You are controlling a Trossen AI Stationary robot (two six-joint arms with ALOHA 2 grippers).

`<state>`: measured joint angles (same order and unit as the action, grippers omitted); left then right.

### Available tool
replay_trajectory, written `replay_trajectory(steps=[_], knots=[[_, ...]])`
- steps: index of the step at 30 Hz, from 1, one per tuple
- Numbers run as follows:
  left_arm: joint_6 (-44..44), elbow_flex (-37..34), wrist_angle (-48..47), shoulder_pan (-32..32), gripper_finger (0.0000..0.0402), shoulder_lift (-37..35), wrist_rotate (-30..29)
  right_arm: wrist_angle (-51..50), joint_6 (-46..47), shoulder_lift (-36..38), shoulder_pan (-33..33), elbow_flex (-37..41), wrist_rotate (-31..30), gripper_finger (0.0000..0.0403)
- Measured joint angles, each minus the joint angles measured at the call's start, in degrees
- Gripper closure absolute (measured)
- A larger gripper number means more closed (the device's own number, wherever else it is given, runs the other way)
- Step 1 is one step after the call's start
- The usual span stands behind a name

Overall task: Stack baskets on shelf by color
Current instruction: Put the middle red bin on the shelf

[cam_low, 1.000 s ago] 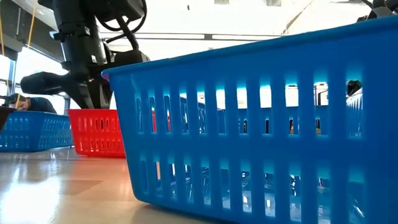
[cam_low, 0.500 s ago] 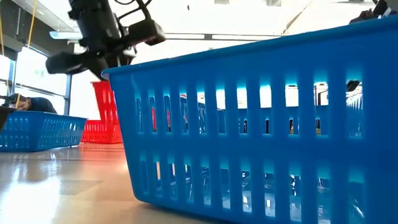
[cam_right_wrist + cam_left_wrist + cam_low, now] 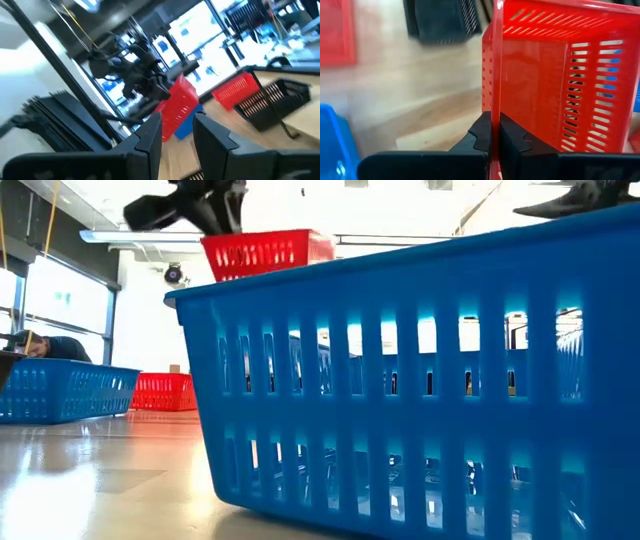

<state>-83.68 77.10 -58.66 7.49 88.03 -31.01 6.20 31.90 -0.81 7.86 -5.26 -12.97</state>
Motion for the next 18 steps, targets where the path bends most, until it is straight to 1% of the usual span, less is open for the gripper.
replay_trajectory(steps=[4,8,12,18], knots=[[5.2,3.8,-2.9,-1.4,0.04,0.0,-2.0,0.5,-1.6,-1.5,0.0,-3.1,0.0,0.0306],[10.3,6.7,-4.9,-3.0,0.04,0.0,-4.2,0.1,-4.9,-6.3,0.0,-9.0,-0.6,0.0306],[15.4,8.3,-4.9,-4.9,0.04,0.0,-4.6,-4.2,-4.9,-13.8,0.0,-15.1,-4.0,0.0306],[19.8,8.3,-5.9,-6.4,0.04,0.0,-8.8,-6.2,-0.4,-27.9,0.1,-23.5,-4.2,0.0306]])
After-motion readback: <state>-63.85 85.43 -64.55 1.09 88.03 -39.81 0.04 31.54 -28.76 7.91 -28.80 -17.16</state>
